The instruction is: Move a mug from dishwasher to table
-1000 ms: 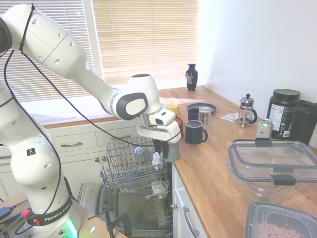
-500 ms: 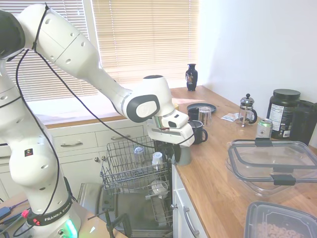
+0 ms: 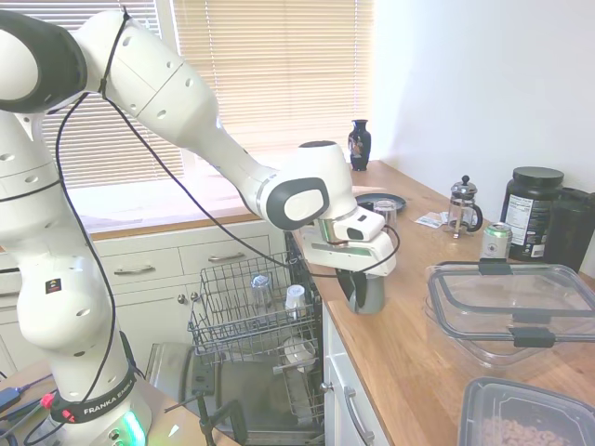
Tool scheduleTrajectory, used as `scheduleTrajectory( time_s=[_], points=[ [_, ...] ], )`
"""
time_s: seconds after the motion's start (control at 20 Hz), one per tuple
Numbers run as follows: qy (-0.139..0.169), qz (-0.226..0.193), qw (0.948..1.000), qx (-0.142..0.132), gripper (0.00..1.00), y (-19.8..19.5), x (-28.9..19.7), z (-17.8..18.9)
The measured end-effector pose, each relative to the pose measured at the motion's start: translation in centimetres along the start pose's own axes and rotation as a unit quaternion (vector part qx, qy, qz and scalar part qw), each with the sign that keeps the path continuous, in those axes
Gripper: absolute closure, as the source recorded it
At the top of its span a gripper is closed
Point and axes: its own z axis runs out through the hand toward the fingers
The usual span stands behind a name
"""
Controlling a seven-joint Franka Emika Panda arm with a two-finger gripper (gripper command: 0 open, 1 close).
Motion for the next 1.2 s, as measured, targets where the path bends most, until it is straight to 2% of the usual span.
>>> scheduleTrajectory(
  time_s=[0.05,0.1,0.95,1.05,1.2],
  points=[
    [0.001,0.0,1.0,-0.001,1.0,-0.1,0.4,0.1],
    [0.001,0.001,1.0,-0.001,0.0,-0.2,0.8,0.2],
    [-0.015,0.014,0.9998,-0.003,0.0,-2.3,0.7,0.6],
    [-0.007,0.022,0.9997,0.0,0.0,-1.6,1.0,-0.5],
    [0.008,0.036,0.9992,0.014,0.0,-0.4,1.3,-4.4]
  ],
)
